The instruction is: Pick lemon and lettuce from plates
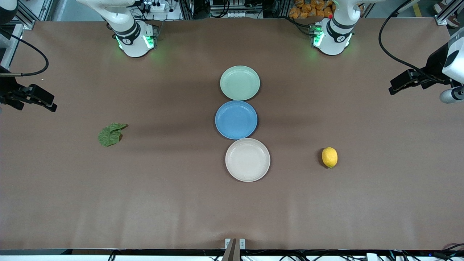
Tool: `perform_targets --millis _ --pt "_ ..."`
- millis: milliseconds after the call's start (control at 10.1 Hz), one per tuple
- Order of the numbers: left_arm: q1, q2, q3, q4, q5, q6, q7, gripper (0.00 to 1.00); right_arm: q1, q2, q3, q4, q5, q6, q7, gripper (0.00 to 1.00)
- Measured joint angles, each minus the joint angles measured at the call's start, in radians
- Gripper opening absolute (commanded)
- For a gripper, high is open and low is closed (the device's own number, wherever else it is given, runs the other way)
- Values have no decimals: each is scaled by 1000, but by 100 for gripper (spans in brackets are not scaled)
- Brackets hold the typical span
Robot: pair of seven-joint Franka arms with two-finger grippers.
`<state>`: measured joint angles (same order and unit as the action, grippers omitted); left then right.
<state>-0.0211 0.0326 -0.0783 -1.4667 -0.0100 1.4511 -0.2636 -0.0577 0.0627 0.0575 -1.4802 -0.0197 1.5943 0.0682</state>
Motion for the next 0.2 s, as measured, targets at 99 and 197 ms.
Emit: perform_targets --millis 99,197 --pt "0 -1 0 0 0 0 22 100 0 0 0 0 0 0 0 100" --pt "0 -1 1 0 0 0 53 100 1 0 0 0 0 0 0 100"
